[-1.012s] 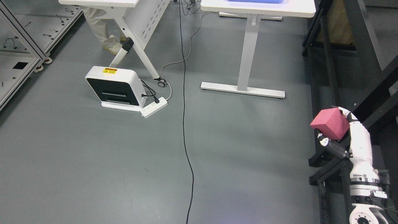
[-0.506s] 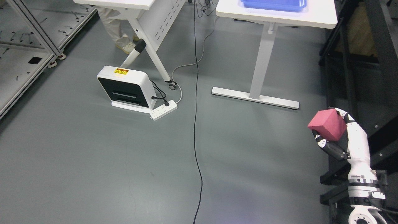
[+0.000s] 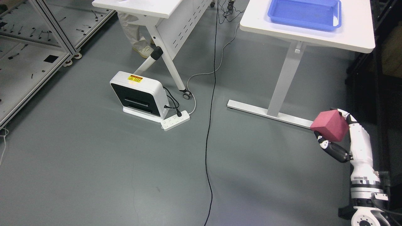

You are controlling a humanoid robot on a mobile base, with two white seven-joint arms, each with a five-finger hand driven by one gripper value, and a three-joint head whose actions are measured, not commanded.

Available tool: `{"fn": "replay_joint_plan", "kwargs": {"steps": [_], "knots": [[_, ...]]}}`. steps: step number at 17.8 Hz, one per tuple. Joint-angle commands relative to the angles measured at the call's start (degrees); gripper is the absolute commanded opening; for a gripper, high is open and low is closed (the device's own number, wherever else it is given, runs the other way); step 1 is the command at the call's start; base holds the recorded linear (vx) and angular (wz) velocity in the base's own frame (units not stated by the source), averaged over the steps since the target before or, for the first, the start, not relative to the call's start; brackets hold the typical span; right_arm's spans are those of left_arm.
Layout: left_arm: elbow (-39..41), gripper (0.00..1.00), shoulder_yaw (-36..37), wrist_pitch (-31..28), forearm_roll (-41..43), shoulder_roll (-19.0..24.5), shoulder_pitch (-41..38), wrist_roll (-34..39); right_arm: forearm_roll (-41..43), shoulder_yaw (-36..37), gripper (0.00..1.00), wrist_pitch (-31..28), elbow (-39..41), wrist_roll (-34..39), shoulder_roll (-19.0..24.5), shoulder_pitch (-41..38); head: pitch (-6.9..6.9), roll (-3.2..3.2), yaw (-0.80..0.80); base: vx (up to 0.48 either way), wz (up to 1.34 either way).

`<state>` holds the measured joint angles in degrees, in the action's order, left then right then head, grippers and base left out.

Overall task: Pick pink block from left shelf to tray
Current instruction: 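Carry the pink cube in the right hand toward the blue tray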

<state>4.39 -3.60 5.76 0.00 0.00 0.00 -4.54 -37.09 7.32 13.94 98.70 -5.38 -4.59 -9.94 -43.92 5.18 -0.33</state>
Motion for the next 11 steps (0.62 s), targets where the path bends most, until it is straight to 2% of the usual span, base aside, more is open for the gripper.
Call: {"fn": "replay_joint_plan", "kwargs": {"steps": [1, 11], "knots": [[0.0, 1.0, 0.0, 0.04, 0.09, 1.0, -0.53, -0.03, 0.0, -0.03, 0.03, -0.4, 0.01, -0.07, -0.07, 0.01, 0.0, 0.0, 0.0, 0.288, 0.06], [0.0, 1.0, 0.0, 0.04, 0.09, 1.0, -0.53, -0.03, 0.0, -0.2, 0.03, -0.05, 0.01, -0.07, -0.34, 0.27, 0.0, 0.0, 0.0, 0.311, -0.06]]}}
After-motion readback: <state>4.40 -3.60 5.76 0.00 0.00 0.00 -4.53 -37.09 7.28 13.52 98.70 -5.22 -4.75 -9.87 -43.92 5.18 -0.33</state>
